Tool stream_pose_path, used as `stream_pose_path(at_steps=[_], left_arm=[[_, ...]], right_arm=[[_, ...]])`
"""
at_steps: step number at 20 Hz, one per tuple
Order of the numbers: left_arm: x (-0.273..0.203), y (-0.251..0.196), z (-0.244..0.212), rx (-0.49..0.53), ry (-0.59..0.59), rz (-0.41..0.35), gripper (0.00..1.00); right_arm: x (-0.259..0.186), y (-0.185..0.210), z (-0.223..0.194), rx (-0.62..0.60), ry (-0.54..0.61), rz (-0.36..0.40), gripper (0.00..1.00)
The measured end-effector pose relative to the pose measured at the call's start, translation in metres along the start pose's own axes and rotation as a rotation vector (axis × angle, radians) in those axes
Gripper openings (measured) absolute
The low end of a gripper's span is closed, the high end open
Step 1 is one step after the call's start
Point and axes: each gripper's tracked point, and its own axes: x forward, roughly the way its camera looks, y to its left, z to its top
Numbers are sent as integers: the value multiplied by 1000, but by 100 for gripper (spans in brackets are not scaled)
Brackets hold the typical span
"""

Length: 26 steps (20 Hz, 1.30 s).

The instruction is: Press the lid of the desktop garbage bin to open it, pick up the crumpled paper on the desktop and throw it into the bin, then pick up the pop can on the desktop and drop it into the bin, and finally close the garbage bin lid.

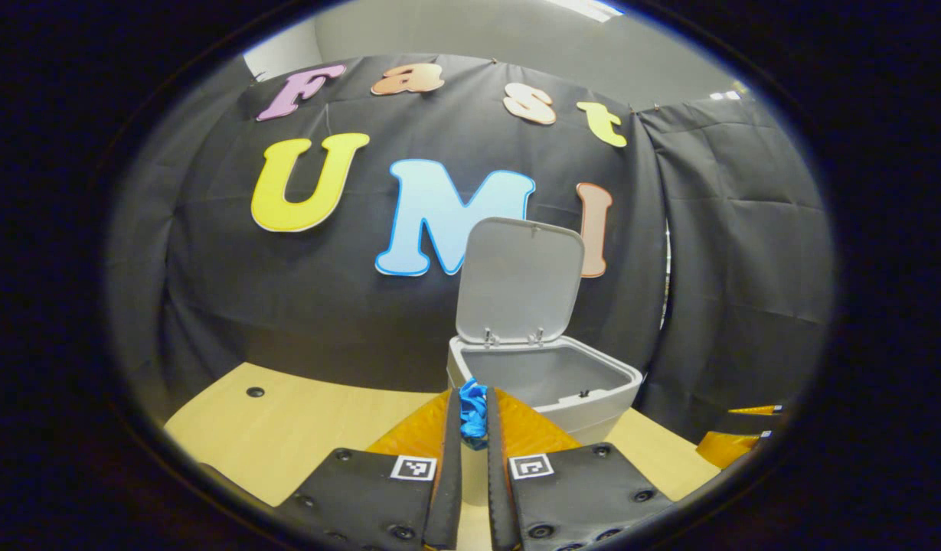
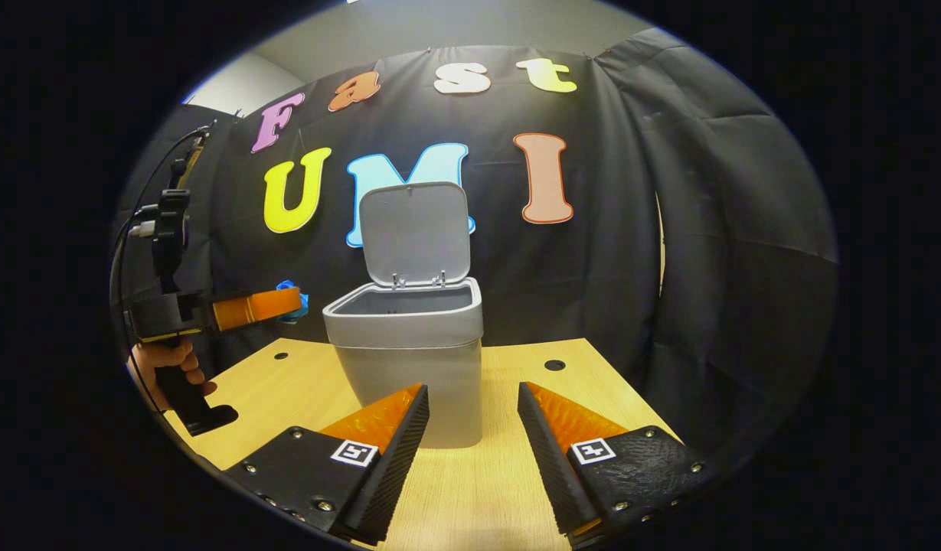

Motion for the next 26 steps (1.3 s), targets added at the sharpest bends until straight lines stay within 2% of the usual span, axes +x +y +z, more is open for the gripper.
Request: stream_pose_path(at_steps=[1, 2, 9, 12, 15, 17, 19, 26], left_arm=[[5, -4, 1, 0, -3, -9, 23], [11, -9, 3, -1, -12, -19, 21], [57, -39, 1, 34, -16, -94, 22], [67, -46, -1, 27, -15, -111, 28], [73, -51, -2, 22, -19, -127, 41], [74, -56, -1, 10, -23, -150, 67], [74, -52, 1, 14, -30, -135, 93], [59, -44, 10, 0, -56, -101, 95]], right_arm=[[0, -1, 0, 0, 2, -2, 77], [1, -1, -1, -4, 4, -6, 77], [5, -11, -7, -3, 27, -29, 77], [8, -12, -8, 5, 26, -34, 77], [11, -14, -7, 0, 24, -44, 77], [12, -13, -7, 1, 26, -39, 77], [13, -12, -8, -7, 29, -35, 77], [12, -5, -5, -32, 15, -7, 77]])
